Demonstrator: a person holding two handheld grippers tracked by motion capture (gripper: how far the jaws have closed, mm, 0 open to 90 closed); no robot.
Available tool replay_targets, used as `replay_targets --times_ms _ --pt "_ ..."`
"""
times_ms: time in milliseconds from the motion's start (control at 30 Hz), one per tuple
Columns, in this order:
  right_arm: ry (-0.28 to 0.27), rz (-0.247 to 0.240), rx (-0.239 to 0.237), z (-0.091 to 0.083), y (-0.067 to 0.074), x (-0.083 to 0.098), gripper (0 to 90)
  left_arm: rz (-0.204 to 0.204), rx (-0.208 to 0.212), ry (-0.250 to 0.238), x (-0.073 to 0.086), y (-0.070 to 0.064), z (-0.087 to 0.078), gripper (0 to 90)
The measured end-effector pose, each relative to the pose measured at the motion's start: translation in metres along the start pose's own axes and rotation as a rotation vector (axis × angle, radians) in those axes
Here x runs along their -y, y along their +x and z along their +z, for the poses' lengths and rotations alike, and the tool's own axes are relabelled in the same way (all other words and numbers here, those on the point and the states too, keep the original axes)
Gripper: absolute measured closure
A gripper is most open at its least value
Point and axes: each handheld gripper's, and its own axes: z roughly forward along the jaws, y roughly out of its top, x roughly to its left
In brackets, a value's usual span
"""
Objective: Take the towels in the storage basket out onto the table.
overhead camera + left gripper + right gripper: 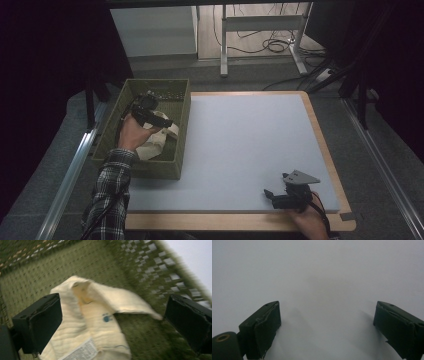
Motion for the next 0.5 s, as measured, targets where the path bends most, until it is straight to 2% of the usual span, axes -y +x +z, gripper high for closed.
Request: replay_targets --times_ms 67,167,267,300,467,500 --pt "0.0 -0.001 0.0 0.0 0.0 0.0 7.7 -0.007 0.001 0.004 0.001 0.003 0.002 1.8" --pt "0.0 0.0 0.0 0.0 0.0 0.0 7.6 -0.027 0.008 0.022 0.004 0.014 0.014 1.5" --pt "0.0 -0.001 0.0 0.0 0.0 0.0 7.7 -0.033 0.002 0.027 0.006 0.018 0.022 0.9" --pt "0.0 -0.001 0.0 0.0 0.0 0.0 7.6 -0.036 -0.002 0.05 0.008 0.022 0.03 0.5" --pt "-0.001 -0.001 0.0 0.0 0.0 0.0 7.7 -0.038 -0.015 0.096 0.01 0.028 0.043 0.0" --pt "-0.001 -0.001 0.0 0.0 0.0 0.0 7.6 -0.04 -0.019 0.125 0.009 0.03 0.048 0.0"
